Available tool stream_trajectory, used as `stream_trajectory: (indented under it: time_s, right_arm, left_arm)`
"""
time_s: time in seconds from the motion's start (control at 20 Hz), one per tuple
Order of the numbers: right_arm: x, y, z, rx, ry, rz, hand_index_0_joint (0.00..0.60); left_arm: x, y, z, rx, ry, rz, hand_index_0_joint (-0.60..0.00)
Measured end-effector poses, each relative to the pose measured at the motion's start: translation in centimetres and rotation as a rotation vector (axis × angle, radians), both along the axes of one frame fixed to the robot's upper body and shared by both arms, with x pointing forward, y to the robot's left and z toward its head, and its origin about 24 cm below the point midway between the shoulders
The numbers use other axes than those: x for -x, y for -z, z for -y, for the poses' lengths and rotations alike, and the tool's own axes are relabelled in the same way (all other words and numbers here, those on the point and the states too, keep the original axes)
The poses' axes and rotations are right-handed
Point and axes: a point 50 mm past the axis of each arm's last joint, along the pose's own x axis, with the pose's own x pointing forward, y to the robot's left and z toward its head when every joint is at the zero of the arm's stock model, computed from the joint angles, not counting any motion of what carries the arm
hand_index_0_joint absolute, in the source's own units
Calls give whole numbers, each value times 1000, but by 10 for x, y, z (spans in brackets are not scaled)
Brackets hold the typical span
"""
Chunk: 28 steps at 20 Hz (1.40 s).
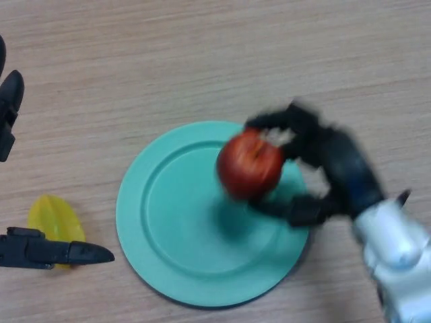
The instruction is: Pick up the red apple and place it on the plate
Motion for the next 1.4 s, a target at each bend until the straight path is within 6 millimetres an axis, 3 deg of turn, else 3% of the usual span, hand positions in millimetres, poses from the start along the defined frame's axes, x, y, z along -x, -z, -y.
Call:
stream_trajectory:
  time_s: [0.15,0.25,0.4,0.55,0.65,0.8,1.05,1.2,1.4]
  right_arm:
    - [13,12,-10,50,-56,28,600]
    - [16,13,-10,104,-59,64,400]
    - [19,9,-10,102,-66,93,3]
    - [23,-21,-11,63,-83,232,0]
    - [23,-38,-5,-50,-114,211,0]
    - [32,-53,20,-134,-172,168,0]
    - [47,-52,59,-203,-90,133,0]
    - [55,-66,68,-304,-51,182,0]
    - [56,-65,68,-308,-26,151,0]
  left_arm:
    - [0,0,1,0,6,0,0]
    - [-2,1,6,1,28,-5,0]
    - [-3,-1,8,-7,42,1,0]
    - [-5,-13,1,-42,22,53,0]
    - [-6,-13,2,-37,28,50,0]
    - [-3,-15,7,-39,48,51,0]
    - [0,-15,15,-22,123,22,0]
    - [-2,-9,14,-10,117,-5,0]
    - [-3,-8,13,-5,119,-11,0]
